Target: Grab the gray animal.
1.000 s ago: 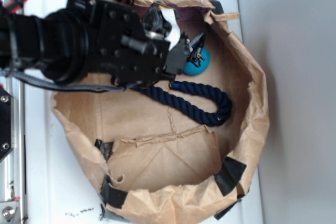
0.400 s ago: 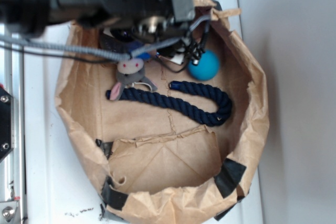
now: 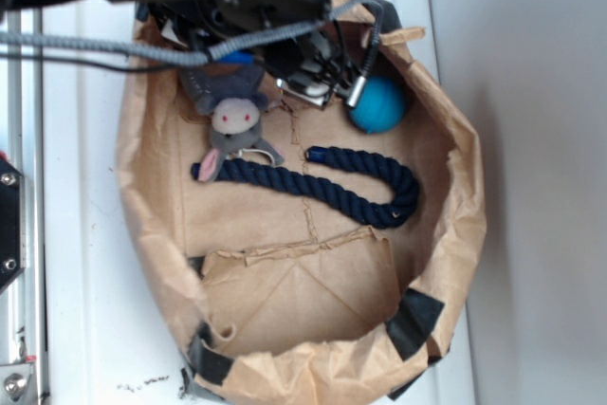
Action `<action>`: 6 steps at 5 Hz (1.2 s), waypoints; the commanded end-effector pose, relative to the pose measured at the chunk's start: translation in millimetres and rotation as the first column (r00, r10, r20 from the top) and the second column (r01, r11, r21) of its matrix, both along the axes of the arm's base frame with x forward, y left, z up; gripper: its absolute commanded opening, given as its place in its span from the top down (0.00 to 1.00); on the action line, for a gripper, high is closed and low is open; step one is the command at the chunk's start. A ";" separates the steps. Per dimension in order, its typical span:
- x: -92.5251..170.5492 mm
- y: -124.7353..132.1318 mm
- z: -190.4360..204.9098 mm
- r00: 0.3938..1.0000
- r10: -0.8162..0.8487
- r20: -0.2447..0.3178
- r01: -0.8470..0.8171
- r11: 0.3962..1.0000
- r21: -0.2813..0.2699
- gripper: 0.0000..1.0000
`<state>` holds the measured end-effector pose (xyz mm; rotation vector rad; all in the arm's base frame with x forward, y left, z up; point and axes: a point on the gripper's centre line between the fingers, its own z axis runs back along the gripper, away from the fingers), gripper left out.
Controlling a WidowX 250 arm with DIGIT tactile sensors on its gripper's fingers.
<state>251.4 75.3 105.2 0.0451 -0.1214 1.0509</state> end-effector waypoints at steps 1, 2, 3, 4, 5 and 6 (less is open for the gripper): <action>-16.8 12.7 -10.1 0.999 -0.041 0.020 0.040 0.998 0.045 0.00; -18.6 4.6 -27.2 0.998 -0.054 0.028 0.052 0.997 0.058 0.00; -11.5 -5.3 -44.7 0.996 -0.074 0.042 0.072 0.996 0.042 0.00; -1.3 -14.5 -59.5 0.995 -0.078 0.058 0.074 0.996 0.057 0.00; 5.4 -17.2 -69.7 0.995 -0.074 0.065 0.068 0.994 0.088 0.00; 9.2 -15.7 -84.0 0.996 -0.068 0.066 0.059 0.990 0.129 0.00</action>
